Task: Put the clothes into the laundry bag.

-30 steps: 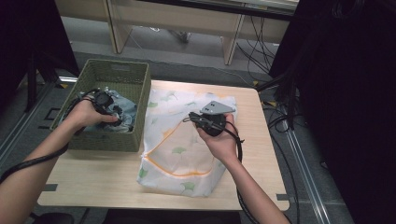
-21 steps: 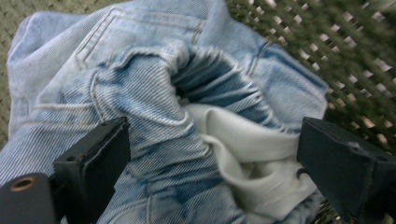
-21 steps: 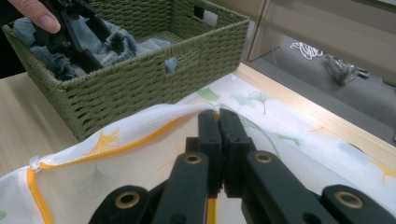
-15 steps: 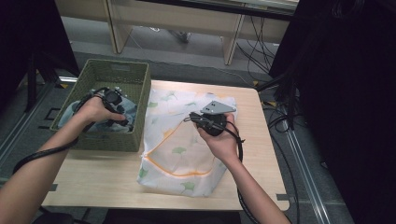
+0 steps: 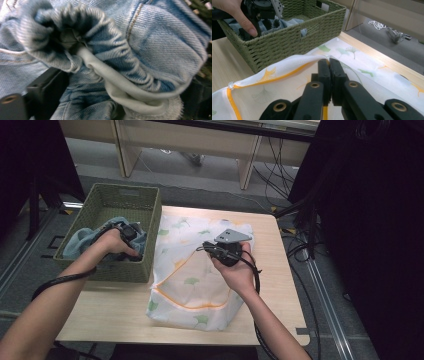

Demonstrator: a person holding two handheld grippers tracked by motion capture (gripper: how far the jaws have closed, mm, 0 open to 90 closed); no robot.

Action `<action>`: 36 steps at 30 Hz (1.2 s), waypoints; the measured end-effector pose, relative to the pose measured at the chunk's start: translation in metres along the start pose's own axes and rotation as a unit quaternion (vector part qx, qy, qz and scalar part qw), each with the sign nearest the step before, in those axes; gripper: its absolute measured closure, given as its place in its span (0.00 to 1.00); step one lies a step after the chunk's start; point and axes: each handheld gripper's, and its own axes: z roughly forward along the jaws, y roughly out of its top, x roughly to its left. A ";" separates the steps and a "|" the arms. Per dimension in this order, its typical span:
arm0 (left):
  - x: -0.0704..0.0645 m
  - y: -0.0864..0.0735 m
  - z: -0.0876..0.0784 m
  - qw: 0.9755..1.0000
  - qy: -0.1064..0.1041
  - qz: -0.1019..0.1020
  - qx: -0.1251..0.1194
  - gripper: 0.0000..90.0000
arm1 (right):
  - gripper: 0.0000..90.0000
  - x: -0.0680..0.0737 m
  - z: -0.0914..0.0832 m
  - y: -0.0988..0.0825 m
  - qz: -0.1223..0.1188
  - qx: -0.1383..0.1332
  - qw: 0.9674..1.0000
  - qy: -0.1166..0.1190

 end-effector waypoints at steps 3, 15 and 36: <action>-0.001 0.000 0.000 1.000 -0.001 0.003 0.007 0.16 | 1.00 0.000 0.000 0.000 0.000 0.001 1.000 0.000; 0.005 -0.012 -0.004 1.000 -0.026 -0.008 0.007 0.77 | 1.00 -0.002 0.000 -0.002 0.005 0.006 1.000 0.001; 0.018 -0.070 -0.058 0.948 0.013 -0.113 -0.297 0.88 | 1.00 -0.002 0.002 -0.003 0.007 0.007 1.000 0.002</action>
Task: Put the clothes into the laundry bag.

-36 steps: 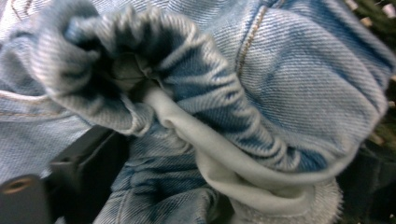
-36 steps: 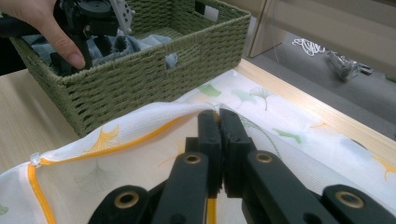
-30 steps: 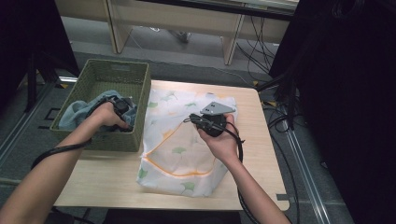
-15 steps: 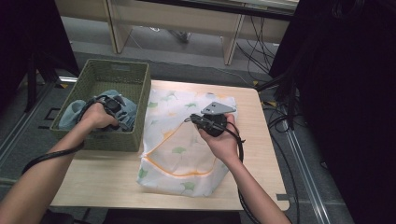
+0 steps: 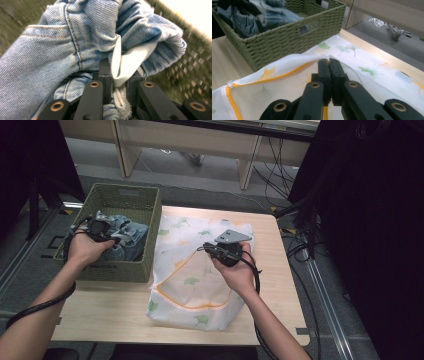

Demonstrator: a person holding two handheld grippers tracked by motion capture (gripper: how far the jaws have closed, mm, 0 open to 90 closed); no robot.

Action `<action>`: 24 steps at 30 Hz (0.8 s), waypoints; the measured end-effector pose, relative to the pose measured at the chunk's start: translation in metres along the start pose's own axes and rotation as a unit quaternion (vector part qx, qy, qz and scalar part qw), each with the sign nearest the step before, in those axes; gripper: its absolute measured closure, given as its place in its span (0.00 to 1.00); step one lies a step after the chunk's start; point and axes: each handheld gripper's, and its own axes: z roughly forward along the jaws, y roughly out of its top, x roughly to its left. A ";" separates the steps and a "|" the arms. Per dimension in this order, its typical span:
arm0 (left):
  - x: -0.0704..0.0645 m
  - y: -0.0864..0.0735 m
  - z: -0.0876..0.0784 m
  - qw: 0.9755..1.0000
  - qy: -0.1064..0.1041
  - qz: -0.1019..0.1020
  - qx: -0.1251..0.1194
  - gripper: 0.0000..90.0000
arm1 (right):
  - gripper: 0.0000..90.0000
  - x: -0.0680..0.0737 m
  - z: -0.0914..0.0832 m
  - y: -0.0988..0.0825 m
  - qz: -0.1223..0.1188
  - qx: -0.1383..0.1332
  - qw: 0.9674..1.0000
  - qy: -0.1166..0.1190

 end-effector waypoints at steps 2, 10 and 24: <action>-0.001 0.000 -0.006 1.000 0.005 0.001 -0.024 0.88 | 1.00 0.000 0.000 0.000 0.001 -0.001 1.000 0.000; -0.002 -0.002 -0.020 0.993 0.023 -0.009 -0.112 0.88 | 1.00 0.000 0.000 -0.001 0.001 -0.002 1.000 0.001; -0.007 0.001 -0.049 0.976 0.038 -0.009 -0.216 0.89 | 1.00 0.000 0.000 -0.001 0.002 -0.001 1.000 0.000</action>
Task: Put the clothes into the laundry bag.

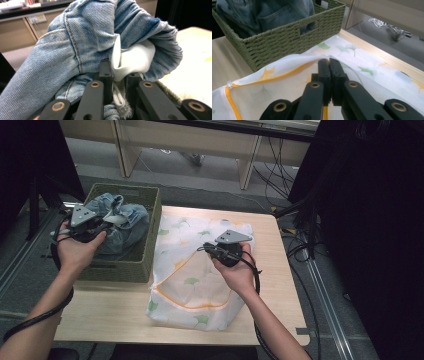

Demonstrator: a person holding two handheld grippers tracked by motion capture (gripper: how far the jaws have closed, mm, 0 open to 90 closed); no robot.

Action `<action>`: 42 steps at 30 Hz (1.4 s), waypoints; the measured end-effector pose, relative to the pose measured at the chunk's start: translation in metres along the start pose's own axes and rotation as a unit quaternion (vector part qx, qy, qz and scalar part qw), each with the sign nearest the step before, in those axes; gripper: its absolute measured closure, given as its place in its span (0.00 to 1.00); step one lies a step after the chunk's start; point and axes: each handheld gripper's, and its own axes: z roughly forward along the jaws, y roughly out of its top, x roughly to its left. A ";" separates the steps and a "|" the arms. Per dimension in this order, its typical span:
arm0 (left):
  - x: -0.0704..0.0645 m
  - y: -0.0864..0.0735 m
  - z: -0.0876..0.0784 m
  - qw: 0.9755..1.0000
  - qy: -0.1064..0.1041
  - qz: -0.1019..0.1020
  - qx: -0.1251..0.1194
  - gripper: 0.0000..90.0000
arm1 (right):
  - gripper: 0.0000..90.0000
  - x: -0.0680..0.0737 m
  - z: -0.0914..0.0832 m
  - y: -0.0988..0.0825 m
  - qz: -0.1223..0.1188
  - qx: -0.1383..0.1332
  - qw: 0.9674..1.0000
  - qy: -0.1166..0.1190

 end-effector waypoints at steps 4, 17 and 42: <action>-0.002 0.006 -0.007 1.000 0.000 0.003 -0.020 0.89 | 1.00 0.000 0.000 0.000 0.000 0.000 1.000 -0.002; -0.008 0.022 -0.021 0.998 -0.002 0.020 -0.061 0.89 | 1.00 0.000 0.000 0.000 0.001 -0.002 1.000 -0.003; -0.021 0.056 -0.052 0.992 -0.009 0.032 -0.121 0.89 | 1.00 -0.001 0.000 0.000 -0.002 -0.005 1.000 -0.003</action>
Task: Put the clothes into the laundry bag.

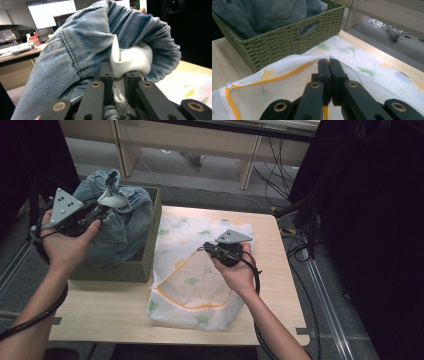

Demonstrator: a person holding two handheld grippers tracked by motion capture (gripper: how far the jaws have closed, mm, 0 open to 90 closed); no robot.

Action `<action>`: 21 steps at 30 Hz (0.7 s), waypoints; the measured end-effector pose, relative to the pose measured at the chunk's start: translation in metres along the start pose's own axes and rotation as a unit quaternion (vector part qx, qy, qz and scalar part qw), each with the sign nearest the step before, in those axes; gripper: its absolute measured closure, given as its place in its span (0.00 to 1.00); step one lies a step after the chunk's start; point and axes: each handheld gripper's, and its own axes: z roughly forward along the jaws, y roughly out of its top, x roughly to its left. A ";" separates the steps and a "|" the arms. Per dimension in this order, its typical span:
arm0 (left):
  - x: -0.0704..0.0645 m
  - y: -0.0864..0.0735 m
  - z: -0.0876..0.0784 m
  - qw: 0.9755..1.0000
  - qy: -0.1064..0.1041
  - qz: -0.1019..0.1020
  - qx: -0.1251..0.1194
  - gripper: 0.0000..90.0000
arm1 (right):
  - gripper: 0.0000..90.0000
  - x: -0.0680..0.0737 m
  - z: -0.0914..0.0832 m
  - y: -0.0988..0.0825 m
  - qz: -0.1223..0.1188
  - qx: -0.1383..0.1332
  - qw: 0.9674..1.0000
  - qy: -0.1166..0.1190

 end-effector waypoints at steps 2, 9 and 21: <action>-0.001 0.005 -0.003 1.000 -0.001 0.002 -0.006 0.89 | 1.00 0.000 0.000 0.000 0.000 0.000 1.000 0.000; -0.005 0.021 -0.010 1.000 -0.007 0.002 -0.024 0.89 | 1.00 0.000 0.000 0.000 0.000 0.000 1.000 0.000; -0.013 0.037 -0.016 0.999 -0.016 -0.012 -0.043 0.90 | 1.00 0.001 0.000 0.000 0.003 0.001 1.000 0.001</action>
